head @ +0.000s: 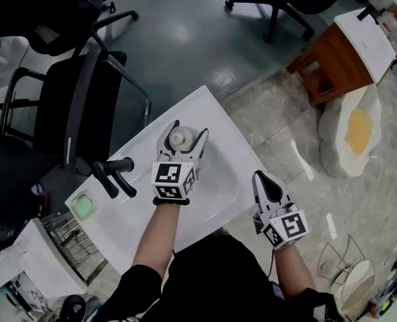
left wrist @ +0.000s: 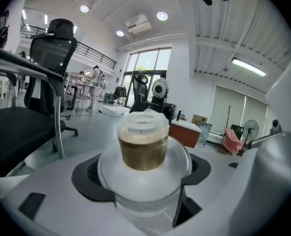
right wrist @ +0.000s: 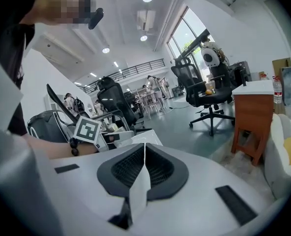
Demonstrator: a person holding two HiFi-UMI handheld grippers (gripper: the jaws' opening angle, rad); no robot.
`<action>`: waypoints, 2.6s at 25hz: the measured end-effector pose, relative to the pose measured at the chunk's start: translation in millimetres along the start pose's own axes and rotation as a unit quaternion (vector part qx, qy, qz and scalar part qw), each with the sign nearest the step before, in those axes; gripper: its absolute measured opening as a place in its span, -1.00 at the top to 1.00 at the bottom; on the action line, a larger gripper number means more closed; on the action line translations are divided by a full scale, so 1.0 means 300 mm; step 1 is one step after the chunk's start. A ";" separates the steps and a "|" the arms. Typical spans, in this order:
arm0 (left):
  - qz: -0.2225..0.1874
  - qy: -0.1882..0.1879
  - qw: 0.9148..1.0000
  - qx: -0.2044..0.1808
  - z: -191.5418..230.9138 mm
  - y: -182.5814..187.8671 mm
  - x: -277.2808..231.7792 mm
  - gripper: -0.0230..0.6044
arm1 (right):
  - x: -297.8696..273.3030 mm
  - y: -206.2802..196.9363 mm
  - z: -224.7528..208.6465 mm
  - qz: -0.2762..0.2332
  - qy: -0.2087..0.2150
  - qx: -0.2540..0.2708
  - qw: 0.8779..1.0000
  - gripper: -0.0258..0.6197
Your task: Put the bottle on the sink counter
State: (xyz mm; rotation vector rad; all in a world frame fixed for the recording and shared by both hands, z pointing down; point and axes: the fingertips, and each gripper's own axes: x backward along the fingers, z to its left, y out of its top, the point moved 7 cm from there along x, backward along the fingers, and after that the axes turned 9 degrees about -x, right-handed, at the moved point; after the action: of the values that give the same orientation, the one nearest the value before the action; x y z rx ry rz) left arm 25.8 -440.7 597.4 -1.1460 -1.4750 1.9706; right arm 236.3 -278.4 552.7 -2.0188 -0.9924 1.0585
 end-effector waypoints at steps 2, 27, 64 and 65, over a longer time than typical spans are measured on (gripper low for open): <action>0.006 -0.001 1.000 -0.025 0.005 -0.006 -0.043 -0.21 | -0.011 -0.027 0.009 0.011 0.009 0.005 1.000 0.83; 0.071 0.010 0.985 -0.154 -0.018 0.015 -0.288 -0.21 | -0.087 -0.042 -0.008 0.037 0.020 -0.004 0.999 0.83; -0.011 -0.035 0.999 -0.016 -0.156 0.104 0.409 0.71 | 0.074 0.142 0.074 -0.061 0.046 0.018 0.997 0.83; -0.023 -0.034 0.999 -0.018 -0.165 0.131 0.435 0.71 | 0.083 0.158 0.084 -0.068 0.050 0.021 0.996 0.83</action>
State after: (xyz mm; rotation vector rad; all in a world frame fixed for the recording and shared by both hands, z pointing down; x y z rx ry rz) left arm -3.0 -329.4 509.1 -1.0597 -1.5624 1.9763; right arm 239.5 -276.7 493.4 -1.9203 -1.0309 0.8915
